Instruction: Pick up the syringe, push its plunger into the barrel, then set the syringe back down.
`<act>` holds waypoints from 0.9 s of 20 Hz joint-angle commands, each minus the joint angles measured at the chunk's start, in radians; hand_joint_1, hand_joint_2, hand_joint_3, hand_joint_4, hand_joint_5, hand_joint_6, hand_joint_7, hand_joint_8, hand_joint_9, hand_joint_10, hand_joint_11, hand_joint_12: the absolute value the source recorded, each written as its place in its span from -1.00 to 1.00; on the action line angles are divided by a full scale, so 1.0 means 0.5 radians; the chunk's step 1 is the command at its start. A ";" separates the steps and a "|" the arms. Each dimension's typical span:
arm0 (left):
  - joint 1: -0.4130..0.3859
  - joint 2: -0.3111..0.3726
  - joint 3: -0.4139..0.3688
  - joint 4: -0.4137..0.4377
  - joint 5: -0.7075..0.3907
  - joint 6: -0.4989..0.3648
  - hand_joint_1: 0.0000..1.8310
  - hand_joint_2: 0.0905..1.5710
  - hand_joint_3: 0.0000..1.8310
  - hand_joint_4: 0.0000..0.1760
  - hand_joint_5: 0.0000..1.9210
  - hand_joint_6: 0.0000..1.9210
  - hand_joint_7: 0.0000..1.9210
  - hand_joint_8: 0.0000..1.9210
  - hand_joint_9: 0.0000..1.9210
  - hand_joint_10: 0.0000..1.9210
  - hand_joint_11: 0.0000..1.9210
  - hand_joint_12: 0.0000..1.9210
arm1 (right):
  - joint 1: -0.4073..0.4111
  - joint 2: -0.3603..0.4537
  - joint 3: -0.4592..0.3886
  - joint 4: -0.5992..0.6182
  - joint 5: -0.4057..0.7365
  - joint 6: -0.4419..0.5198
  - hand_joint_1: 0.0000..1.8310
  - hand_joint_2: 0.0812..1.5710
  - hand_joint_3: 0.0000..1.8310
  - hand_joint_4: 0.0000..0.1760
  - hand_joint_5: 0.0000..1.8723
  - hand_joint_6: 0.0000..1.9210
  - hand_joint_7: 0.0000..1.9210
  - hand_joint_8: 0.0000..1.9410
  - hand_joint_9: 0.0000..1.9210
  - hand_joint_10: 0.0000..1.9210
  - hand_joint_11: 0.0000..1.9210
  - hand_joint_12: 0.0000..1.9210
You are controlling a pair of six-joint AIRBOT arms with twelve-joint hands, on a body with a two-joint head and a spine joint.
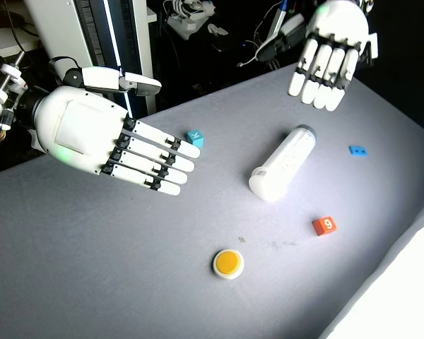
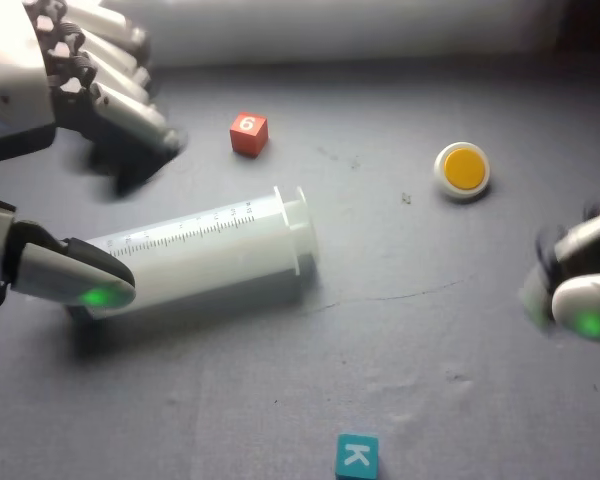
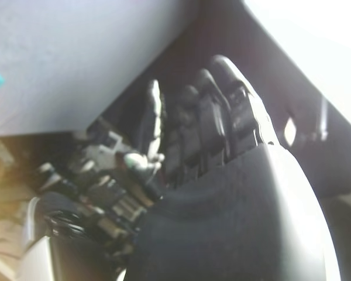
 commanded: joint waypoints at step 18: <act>0.024 0.059 0.130 0.051 -0.838 0.067 0.31 0.79 -1.00 -0.12 0.73 1.00 0.77 1.00 0.81 1.00 0.82 1.00 | 0.141 0.290 0.045 -0.047 -0.023 -0.537 0.21 0.81 -0.99 1.00 0.63 1.00 0.77 1.00 0.86 1.00 1.00 1.00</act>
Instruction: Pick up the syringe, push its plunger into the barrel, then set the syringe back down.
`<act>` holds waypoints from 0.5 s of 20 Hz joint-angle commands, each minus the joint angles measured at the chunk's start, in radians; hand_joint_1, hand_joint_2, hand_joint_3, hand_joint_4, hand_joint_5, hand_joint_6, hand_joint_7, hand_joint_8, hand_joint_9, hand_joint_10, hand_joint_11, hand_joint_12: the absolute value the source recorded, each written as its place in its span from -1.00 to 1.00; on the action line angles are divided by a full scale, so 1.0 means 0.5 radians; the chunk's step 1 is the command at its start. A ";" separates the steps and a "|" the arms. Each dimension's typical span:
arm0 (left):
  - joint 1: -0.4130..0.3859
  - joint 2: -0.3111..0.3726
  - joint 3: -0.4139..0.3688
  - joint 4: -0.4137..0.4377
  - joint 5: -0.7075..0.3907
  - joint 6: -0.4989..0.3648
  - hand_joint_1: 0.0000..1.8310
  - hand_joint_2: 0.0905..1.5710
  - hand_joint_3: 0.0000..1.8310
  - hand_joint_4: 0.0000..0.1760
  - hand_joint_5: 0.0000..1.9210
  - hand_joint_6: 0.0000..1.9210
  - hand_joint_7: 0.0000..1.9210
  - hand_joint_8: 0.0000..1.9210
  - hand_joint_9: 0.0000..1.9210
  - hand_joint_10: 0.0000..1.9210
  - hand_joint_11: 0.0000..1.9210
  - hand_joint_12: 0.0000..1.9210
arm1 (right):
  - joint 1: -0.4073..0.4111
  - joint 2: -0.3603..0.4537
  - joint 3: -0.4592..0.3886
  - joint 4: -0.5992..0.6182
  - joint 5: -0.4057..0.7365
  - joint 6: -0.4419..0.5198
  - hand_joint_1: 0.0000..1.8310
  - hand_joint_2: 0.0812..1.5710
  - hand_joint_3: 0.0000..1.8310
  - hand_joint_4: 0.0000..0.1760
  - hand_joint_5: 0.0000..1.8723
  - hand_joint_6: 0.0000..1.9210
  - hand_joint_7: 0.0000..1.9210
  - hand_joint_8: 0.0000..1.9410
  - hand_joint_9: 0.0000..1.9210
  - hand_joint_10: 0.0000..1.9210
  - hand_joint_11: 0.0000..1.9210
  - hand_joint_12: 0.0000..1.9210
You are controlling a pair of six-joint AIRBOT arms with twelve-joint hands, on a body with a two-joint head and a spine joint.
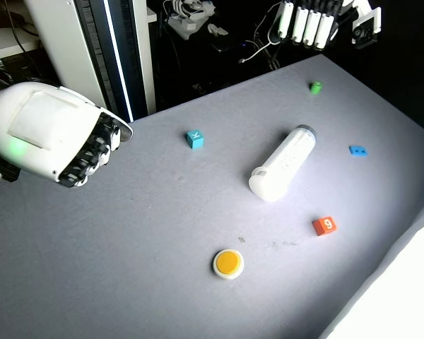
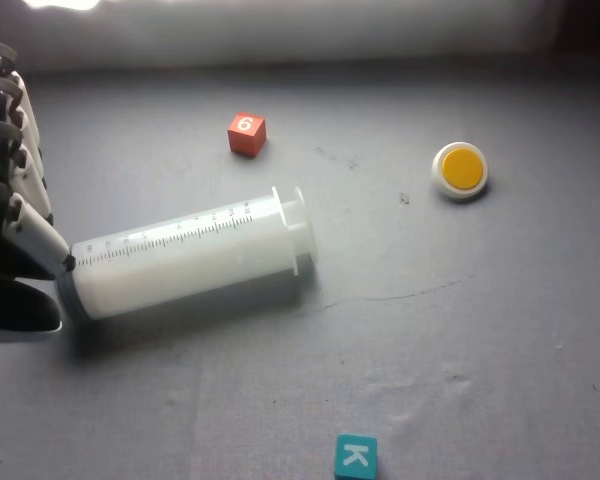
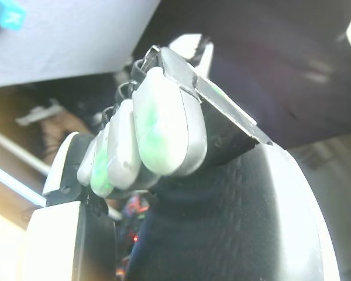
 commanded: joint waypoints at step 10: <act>0.007 -0.005 -0.025 -0.177 -0.121 0.128 0.25 0.78 -1.00 0.47 0.68 1.00 0.73 1.00 0.78 1.00 0.82 1.00 | 0.123 -0.047 0.031 -0.137 0.086 -0.014 0.10 0.81 -1.00 1.00 0.63 1.00 0.78 1.00 0.87 1.00 1.00 1.00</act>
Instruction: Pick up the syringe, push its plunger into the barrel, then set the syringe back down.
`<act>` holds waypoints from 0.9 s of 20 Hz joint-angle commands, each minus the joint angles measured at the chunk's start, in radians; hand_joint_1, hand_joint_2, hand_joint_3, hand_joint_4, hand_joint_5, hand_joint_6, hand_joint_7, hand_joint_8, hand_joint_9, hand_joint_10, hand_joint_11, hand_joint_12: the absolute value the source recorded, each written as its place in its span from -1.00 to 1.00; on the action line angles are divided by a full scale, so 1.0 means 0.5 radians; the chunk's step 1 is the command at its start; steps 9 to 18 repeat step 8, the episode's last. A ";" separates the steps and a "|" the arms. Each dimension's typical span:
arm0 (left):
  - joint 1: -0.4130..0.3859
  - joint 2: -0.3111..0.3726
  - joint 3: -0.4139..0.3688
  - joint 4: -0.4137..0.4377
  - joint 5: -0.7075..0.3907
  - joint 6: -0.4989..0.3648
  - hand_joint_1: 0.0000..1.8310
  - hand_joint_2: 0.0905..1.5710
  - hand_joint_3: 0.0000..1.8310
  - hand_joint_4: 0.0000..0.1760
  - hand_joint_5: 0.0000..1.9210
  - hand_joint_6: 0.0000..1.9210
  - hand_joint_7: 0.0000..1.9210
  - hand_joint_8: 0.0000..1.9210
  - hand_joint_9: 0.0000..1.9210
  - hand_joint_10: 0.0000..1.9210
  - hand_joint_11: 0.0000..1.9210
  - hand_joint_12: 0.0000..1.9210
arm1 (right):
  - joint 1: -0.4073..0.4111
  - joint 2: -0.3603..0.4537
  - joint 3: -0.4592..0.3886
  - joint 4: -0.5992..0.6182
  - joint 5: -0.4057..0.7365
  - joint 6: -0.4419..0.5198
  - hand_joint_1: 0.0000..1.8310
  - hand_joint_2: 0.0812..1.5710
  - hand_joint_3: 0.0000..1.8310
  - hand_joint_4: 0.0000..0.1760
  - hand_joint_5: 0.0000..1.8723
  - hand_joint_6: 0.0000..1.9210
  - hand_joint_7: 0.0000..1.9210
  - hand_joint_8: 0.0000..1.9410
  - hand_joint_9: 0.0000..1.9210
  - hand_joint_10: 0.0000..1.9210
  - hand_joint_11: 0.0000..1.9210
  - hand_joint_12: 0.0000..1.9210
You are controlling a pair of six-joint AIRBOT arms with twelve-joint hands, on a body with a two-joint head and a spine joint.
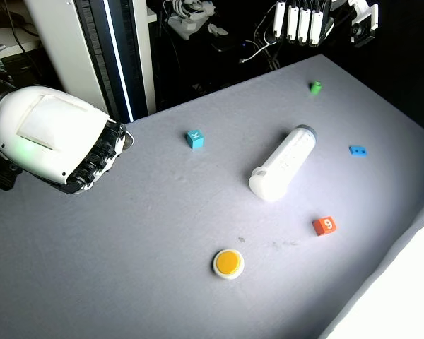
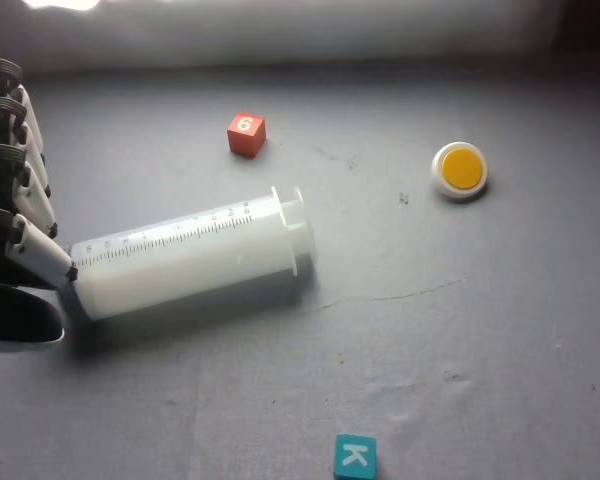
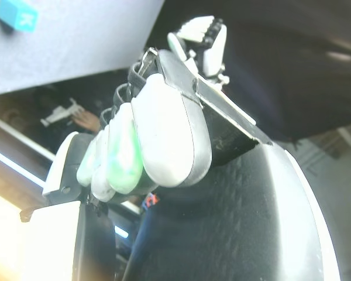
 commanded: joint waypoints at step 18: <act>-0.039 -0.015 -0.030 -0.166 -0.087 0.022 0.30 0.75 -1.00 0.73 0.67 1.00 0.74 1.00 0.79 1.00 0.82 1.00 | 0.469 -0.099 0.043 -0.110 -0.403 -0.036 0.15 0.76 -1.00 1.00 0.64 1.00 0.78 1.00 0.87 1.00 1.00 1.00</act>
